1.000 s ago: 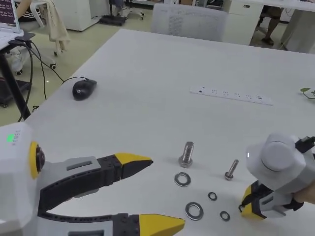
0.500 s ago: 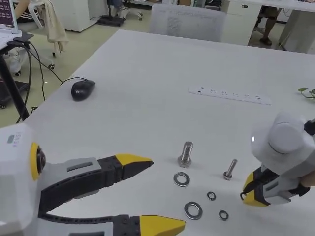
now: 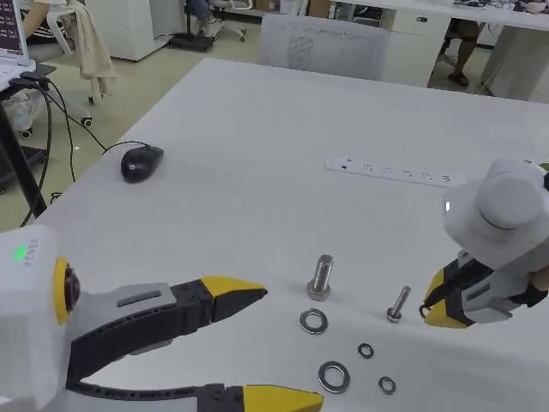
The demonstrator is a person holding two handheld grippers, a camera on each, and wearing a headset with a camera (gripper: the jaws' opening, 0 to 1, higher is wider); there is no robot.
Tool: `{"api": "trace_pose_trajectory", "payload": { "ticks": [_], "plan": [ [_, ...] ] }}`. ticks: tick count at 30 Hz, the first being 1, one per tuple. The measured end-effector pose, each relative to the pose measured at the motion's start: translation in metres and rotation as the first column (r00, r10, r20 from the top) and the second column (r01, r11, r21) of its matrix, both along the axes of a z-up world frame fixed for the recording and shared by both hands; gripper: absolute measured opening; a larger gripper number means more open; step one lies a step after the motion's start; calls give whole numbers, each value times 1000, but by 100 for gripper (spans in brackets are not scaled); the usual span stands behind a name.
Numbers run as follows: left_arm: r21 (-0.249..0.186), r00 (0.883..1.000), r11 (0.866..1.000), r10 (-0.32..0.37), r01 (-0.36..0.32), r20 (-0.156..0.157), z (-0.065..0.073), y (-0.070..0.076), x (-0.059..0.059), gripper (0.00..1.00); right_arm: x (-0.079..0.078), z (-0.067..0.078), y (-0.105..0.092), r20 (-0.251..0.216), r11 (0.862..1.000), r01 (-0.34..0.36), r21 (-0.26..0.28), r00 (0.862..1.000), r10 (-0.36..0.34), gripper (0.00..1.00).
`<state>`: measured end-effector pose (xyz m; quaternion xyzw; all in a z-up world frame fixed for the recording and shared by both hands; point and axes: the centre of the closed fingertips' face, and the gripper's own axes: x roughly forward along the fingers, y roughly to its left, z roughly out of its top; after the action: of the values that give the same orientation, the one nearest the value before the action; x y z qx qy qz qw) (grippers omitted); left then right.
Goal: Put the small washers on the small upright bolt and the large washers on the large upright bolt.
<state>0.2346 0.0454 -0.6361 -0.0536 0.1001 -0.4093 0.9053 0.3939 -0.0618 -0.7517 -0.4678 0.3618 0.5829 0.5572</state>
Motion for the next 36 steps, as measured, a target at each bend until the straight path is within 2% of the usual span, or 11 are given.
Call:
{"api": "trace_pose_trajectory", "payload": {
  "ticks": [5,13,22,36],
  "plan": [
    [0,1000,1000,-3,3,-4,-1,0,0,53,8,7,5,12,1000,-6,-1,1000,6,12],
    [3,1000,1000,-1,1,-3,0,3,3,53,19,7,9,29,1000,-11,-9,1000,11,12],
    [-3,1000,1000,7,-7,-9,-3,4,3,53,26,0,17,23,1000,-20,-11,1000,21,12],
    [-6,1000,1000,17,-17,-17,-7,7,7,53,30,-10,19,15,999,-37,-35,999,37,12]
  ]
}}
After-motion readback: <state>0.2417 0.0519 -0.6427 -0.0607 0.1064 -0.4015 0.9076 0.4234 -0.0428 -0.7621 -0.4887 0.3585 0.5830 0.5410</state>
